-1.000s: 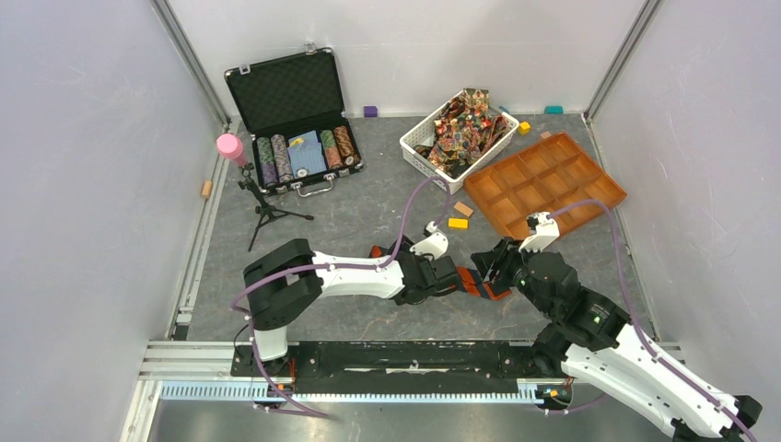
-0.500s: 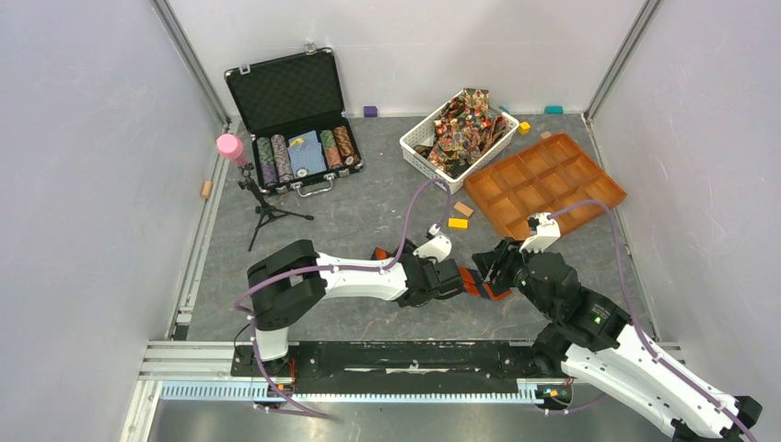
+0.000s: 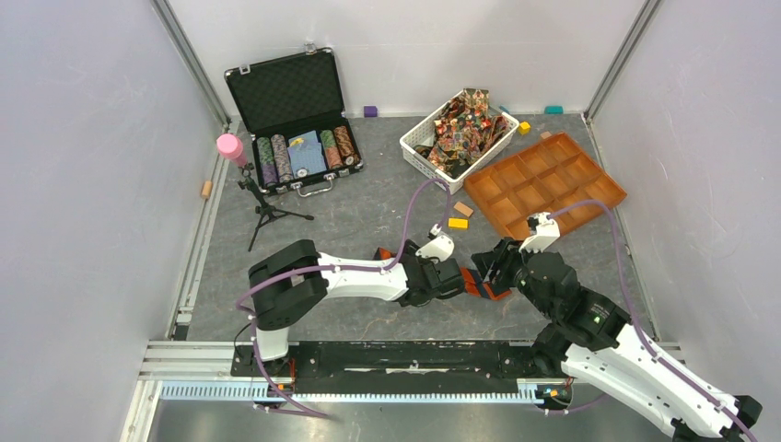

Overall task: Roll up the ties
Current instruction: Roll the tie at the center of the board.

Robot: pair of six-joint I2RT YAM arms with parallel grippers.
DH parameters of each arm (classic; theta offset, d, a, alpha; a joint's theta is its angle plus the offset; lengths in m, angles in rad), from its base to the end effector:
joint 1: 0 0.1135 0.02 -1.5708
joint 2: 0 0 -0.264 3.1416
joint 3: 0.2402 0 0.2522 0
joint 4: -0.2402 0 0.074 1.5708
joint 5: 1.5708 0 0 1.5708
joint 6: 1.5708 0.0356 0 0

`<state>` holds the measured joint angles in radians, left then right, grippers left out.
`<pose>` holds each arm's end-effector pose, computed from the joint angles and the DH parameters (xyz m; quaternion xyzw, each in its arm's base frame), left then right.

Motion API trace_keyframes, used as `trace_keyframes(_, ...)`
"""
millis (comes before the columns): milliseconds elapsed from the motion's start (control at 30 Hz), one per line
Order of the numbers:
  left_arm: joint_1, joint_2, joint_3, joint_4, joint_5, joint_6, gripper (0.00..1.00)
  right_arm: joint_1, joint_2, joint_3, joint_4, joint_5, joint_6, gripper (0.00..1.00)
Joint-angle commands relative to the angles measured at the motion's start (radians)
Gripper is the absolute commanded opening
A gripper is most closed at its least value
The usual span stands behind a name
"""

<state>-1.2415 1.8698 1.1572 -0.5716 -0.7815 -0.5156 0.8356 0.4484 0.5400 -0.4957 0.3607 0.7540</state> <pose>0.1370 -0.3235 0.1558 0.2741 0.8748 0.1390 0.3745 0.0893 0.0800 0.2679 0.0652 0.8244 0.2819 0.4864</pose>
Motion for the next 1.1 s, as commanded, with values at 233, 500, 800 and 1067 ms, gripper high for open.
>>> trace_keyframes(233, -0.006, -0.262, -0.019, -0.033, 0.035, -0.108, 0.72, 0.0, 0.053, 0.088, -0.024, 0.109, -0.071, 0.68)
trace_keyframes(500, 0.037, -0.568, -0.13, -0.051, 0.061, -0.141, 0.75, 0.0, 0.218, 0.113, 0.054, 0.032, -0.262, 0.86)
trace_keyframes(800, 0.521, -0.943, -0.367, 0.042, 0.45, -0.13, 0.78, 0.013, 0.696, 0.277, 0.204, -0.303, -0.503, 0.98)
trace_keyframes(1067, 0.735, -1.043, -0.459, -0.04, 0.56, -0.153, 0.91, 0.151, 1.076, 0.548, 0.208, -0.381, -0.685, 0.98)
